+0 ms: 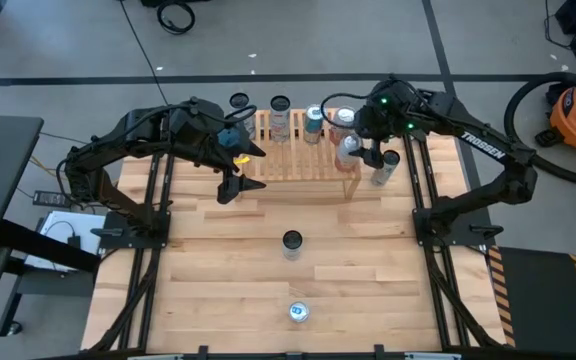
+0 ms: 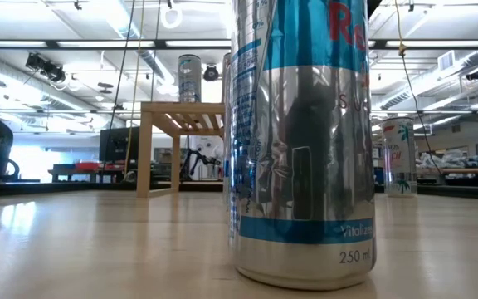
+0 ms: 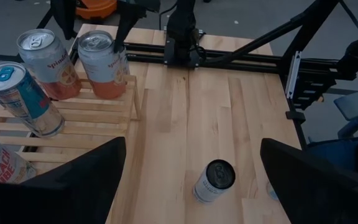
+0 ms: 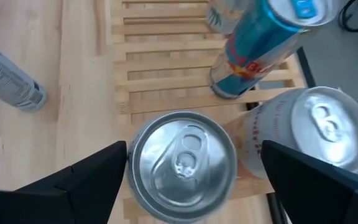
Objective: Place canned beverage on shelf
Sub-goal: Put the pink-white soda can on the shelf aligned with the other pink-white soda can, then put the blue soda can on the shelf aligned with the other blue soda can
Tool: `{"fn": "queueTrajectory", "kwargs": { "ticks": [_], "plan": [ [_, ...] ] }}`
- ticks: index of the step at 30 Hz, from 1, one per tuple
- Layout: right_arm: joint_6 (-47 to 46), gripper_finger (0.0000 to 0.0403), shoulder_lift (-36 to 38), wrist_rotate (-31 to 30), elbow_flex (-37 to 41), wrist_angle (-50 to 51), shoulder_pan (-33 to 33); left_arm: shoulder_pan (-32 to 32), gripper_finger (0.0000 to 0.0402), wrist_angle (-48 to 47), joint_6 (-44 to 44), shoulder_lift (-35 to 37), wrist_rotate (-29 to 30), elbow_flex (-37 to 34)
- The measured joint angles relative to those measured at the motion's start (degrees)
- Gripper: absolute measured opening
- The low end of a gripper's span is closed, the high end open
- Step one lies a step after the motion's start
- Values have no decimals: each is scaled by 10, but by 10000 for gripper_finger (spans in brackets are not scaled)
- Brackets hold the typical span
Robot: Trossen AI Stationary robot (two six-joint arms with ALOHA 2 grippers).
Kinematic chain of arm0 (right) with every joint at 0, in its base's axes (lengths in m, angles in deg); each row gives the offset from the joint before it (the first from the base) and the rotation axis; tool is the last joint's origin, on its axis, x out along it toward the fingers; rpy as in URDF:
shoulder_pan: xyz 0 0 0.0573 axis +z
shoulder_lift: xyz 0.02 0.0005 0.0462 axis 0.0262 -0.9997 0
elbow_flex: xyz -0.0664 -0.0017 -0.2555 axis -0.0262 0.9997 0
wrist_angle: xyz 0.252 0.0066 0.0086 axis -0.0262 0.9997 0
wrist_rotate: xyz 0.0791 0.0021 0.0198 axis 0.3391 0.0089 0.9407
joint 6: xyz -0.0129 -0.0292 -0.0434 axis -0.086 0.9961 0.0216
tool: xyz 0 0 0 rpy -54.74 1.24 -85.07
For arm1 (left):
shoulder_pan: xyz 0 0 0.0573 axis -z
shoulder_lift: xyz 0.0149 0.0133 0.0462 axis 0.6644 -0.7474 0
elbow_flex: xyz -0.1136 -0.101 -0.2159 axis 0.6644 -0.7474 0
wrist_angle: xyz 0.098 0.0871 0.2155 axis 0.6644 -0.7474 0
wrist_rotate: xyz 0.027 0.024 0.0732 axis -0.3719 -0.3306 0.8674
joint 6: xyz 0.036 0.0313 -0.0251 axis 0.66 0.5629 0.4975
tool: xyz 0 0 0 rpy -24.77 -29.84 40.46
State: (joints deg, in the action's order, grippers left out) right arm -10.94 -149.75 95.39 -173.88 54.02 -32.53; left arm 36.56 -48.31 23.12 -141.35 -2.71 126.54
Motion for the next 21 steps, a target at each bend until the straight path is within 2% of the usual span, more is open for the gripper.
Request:
{"fn": "queueTrajectory", "kwargs": {
  "ticks": [10, 14, 21],
  "plan": [
    [-46, 380, 6, 0, -56, 15, 8, 0, 373, 1, -1, 0, 0, 0],
    [-50, 379, 6, 0, -73, 71, 14, 0, 373, 6, -1, 0, 0, 0],
    [-103, 379, 6, 0, -75, 160, 39, 0, 373, 80, -1, 0, 0, 0]
  ]
}}
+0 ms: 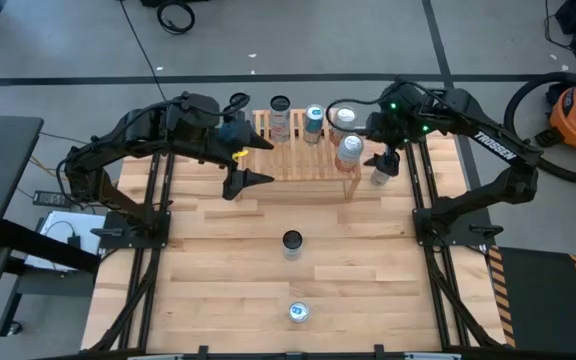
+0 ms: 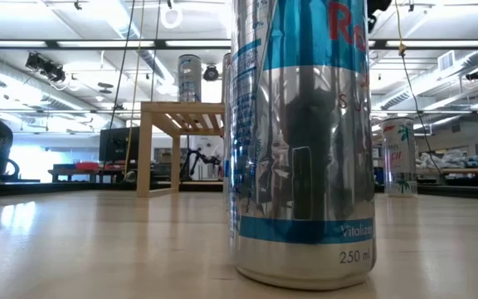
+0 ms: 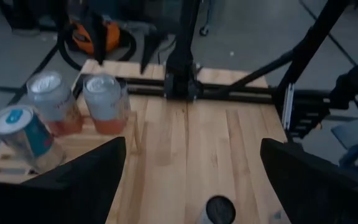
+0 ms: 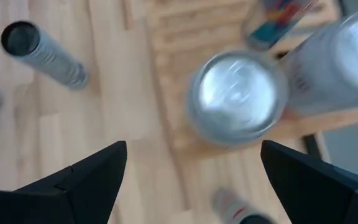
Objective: Place canned beverage on shelf
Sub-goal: Put the blue soda can on the shelf aligned with the other blue soda can
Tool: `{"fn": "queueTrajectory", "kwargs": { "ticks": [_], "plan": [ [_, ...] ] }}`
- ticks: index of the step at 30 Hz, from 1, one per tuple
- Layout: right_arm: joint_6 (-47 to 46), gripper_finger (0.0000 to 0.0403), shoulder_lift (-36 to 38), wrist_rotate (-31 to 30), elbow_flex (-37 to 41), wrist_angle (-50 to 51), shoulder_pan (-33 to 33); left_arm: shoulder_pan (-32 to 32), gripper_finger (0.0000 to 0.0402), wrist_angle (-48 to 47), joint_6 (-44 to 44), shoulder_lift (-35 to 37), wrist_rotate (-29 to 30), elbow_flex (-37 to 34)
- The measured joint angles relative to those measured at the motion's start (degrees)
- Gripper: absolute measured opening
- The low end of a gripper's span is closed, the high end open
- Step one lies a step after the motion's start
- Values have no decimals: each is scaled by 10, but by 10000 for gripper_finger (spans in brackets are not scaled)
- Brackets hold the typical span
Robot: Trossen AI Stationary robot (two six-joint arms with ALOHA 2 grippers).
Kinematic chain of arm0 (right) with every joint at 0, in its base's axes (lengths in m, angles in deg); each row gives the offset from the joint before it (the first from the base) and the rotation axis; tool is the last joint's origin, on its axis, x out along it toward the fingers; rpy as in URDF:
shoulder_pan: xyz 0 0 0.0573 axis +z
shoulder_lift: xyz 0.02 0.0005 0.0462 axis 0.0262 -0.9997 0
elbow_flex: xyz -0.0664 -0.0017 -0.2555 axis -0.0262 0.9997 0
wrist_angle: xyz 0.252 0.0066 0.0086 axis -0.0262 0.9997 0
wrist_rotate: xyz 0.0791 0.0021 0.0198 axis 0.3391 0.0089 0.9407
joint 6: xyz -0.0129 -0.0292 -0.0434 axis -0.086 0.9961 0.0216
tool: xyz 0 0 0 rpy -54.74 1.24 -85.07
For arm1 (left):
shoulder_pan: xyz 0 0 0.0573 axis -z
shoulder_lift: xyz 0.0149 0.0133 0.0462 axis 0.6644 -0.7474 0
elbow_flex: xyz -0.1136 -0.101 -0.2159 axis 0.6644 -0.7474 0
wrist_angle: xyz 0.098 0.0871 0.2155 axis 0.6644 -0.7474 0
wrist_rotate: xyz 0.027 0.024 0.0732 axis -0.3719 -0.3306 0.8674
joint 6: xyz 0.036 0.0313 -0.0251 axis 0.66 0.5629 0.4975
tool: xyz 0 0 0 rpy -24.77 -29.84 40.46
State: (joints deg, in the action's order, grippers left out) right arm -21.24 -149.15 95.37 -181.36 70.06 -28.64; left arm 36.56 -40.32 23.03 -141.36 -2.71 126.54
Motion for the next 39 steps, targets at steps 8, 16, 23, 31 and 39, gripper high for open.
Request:
{"fn": "queueTrajectory", "kwargs": {
  "ticks": [8, 16, 23, 31, 39],
  "plan": [
    [-94, 380, 0, -35, 2, 73, 56, 0, 373, 3, -2, 0, 0, 0],
    [-213, 380, 12, -122, 2, 92, 137, 0, 373, -38, 4, 0, -11, 0],
    [-320, 380, 15, -189, 3, 92, 227, 0, 373, -100, 23, 0, -11, 0],
    [-424, 380, 14, -263, 51, 79, 343, 2, 373, -195, 30, 0, -11, 0],
    [-471, 380, 14, -270, 132, -62, 435, 10, 373, -204, 23, 0, -11, -6]
  ]
}}
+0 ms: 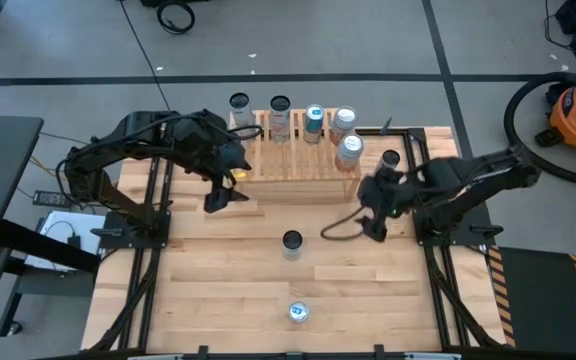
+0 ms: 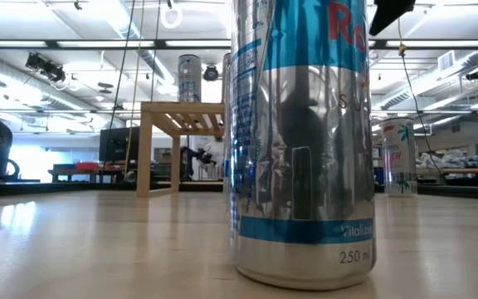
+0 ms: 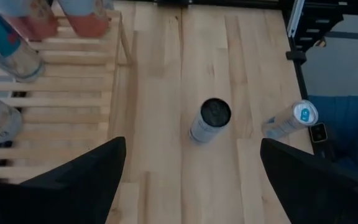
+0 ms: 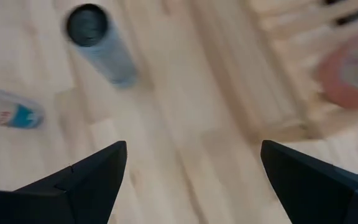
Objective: Place canned beverage on shelf
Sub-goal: Put the blue soda can on the shelf aligned with the other blue soda can
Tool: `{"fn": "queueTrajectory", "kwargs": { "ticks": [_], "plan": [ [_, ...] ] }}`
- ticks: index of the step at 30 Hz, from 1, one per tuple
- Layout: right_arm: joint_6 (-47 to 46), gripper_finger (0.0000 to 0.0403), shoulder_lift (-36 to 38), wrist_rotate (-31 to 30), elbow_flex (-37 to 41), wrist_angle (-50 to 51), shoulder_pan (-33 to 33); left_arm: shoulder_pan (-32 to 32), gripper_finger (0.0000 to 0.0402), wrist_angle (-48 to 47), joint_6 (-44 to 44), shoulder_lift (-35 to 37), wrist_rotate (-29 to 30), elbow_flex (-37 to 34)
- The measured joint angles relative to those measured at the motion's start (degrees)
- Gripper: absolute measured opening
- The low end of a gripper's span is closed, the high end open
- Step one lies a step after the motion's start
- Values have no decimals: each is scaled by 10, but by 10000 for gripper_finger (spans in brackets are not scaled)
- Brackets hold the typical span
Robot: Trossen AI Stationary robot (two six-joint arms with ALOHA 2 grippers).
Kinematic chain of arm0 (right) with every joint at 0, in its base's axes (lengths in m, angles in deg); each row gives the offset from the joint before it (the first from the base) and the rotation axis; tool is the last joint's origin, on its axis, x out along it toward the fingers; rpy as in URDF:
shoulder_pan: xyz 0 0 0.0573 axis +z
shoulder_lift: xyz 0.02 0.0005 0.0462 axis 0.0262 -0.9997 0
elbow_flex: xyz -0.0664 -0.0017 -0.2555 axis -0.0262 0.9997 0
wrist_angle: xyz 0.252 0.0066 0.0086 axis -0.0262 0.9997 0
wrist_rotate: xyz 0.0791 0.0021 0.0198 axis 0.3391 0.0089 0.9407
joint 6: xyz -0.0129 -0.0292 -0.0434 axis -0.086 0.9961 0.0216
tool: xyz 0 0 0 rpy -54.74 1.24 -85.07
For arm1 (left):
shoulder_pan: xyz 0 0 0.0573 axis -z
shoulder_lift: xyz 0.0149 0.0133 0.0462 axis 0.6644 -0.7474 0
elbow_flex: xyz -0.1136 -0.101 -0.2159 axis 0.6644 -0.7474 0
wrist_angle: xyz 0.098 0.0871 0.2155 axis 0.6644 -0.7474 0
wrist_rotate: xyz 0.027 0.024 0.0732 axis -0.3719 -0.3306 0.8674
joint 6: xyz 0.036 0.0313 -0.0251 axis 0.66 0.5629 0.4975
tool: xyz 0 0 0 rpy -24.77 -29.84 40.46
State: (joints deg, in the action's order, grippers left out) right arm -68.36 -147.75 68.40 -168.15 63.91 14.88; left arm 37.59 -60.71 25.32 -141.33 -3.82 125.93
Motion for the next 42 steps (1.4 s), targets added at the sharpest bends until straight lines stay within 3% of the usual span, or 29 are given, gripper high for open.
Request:
{"fn": "queueTrajectory", "kwargs": {
  "ticks": [4, 15, 23, 31, 42],
  "plan": [
    [-17, 380, 0, -5, 30, -56, 42, 8, 373, 23, -24, 18, 2, -66],
    [-41, 380, -2, -16, 138, -257, 125, 37, 373, 228, -99, 140, 1, -331],
    [3, 380, -10, -3, 229, -457, 173, 88, 373, 443, -116, 179, 5, -486],
    [86, 380, -22, -19, 313, -647, 191, 105, 373, 548, -155, 178, 6, -572],
    [140, 380, -91, 1, 372, -809, 196, 168, 373, 587, -171, 179, 32, -574]
  ]
}}
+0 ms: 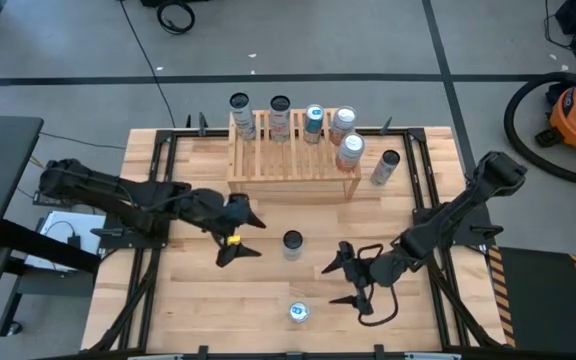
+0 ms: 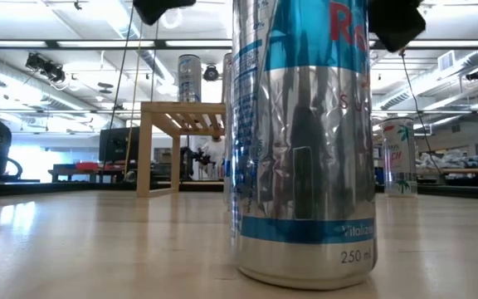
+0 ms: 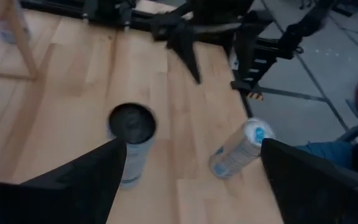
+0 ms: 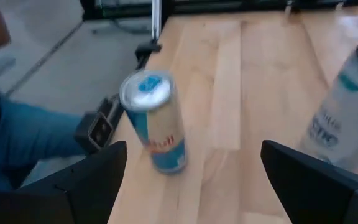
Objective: Place canned beverage on shelf
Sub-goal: Put the blue soda can on the shelf aligned with the other blue soda can
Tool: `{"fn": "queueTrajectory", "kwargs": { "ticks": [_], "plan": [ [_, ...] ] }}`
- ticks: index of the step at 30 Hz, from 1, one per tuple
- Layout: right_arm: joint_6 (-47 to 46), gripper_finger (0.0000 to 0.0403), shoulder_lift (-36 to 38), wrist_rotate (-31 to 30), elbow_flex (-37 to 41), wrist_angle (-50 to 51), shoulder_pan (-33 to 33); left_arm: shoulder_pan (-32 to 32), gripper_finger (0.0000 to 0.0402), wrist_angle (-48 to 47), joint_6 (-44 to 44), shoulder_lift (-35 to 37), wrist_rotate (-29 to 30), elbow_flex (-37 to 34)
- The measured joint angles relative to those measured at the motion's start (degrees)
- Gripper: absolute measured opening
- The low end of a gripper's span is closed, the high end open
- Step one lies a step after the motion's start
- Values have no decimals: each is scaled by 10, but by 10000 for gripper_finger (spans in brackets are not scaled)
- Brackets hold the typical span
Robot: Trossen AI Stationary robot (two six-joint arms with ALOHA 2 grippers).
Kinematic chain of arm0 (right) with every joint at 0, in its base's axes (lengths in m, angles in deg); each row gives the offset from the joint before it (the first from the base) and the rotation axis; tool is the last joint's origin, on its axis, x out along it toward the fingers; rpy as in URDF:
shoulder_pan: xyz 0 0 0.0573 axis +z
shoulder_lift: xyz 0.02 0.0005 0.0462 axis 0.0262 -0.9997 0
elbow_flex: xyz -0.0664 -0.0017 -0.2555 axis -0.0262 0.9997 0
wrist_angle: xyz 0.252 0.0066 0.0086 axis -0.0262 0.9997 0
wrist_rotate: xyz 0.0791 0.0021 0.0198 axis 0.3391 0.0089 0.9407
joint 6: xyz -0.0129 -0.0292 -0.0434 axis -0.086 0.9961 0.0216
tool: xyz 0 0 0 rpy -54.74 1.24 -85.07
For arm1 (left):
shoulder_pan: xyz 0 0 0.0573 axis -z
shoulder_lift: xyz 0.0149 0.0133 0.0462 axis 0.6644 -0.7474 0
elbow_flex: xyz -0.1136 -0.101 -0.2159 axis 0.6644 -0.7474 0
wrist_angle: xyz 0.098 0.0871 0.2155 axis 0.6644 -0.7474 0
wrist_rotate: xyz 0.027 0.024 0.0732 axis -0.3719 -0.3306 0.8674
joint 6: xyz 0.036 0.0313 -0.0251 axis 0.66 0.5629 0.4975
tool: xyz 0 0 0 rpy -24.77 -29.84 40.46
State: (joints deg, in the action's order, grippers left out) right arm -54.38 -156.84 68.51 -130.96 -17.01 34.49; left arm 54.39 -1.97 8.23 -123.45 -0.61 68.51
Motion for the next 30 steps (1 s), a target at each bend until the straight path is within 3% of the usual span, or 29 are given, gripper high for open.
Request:
{"fn": "queueTrajectory", "kwargs": {
  "ticks": [5, 12, 19, 30],
  "plan": [
    [17, 380, -40, 36, 0, -42, -1, 36, 373, 8, -10, 0, 30, 0],
    [30, 380, -57, 60, -1, -61, -10, 79, 373, 10, -33, 0, 136, 0],
    [60, 380, -67, 78, -1, -108, -12, 94, 373, 11, -34, 0, 141, 0],
    [-25, 380, -76, 72, -2, -110, -13, 94, 373, 9, -48, 0, 150, 0]
  ]
}}
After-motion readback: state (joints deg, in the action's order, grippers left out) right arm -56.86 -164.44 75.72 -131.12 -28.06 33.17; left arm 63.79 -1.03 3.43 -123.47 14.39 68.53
